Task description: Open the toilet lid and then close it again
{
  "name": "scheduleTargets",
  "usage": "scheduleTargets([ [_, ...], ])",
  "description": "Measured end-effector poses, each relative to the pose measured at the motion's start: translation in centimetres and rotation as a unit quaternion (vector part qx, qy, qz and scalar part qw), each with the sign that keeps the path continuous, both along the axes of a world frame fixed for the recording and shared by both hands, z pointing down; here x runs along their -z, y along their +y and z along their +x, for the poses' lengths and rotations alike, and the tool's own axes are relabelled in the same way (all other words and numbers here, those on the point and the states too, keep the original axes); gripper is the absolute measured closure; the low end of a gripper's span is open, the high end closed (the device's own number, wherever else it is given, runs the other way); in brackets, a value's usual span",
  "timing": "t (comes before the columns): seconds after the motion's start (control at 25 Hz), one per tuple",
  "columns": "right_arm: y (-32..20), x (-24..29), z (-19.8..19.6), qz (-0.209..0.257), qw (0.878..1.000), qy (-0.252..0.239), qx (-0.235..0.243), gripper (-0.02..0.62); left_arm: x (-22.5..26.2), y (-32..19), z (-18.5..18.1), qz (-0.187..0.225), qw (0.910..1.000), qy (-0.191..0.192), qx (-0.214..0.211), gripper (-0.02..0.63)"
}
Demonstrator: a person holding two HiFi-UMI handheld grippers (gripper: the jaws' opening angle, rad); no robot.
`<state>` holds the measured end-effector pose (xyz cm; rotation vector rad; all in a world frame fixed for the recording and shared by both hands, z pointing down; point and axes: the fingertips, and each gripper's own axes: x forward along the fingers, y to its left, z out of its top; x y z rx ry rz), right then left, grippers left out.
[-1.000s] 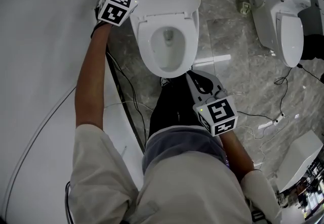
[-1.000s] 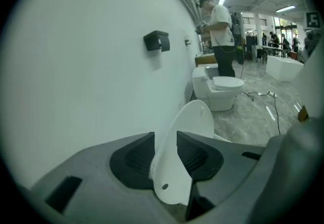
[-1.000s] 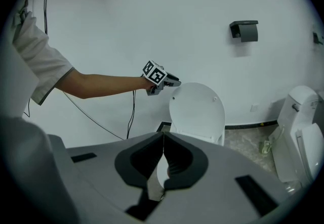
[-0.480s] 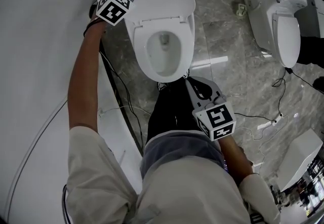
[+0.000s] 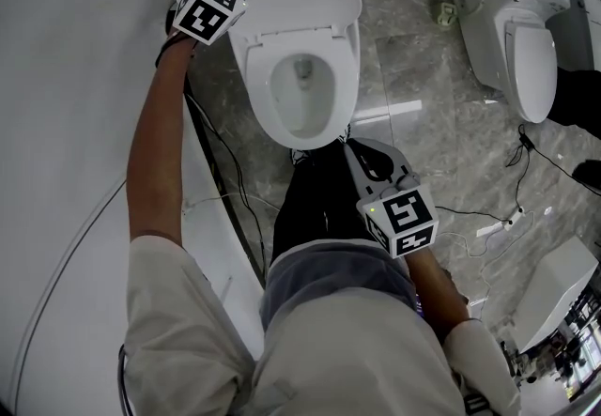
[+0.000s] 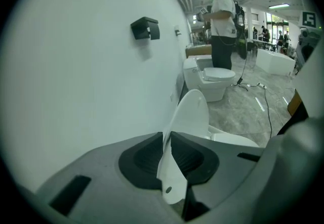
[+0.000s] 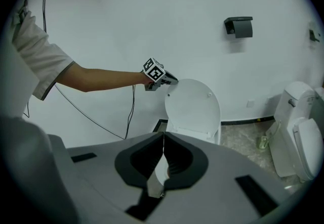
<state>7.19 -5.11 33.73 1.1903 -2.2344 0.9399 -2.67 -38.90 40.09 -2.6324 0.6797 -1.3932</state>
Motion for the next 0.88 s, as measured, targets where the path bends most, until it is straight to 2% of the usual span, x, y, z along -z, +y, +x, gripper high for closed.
scheduleTargets([
  [0.12, 0.1, 0.1, -0.3, 0.0, 1.0, -0.002, 0.003, 0.584, 0.4, 0.5, 0.1, 0.002, 0.9999, 0.011, -0.001, 0.557],
  [0.6, 0.7, 0.1, -1.4, -0.003, 1.0, -0.003, 0.012, 0.584, 0.1, 3.1, -0.6, -0.013, 0.9996, -0.002, -0.026, 0.561],
  [0.88, 1.5, -0.3, -2.2, -0.009, 1.0, -0.001, 0.021, 0.584, 0.5, 4.4, -0.5, -0.016, 0.9994, 0.008, -0.03, 0.561],
])
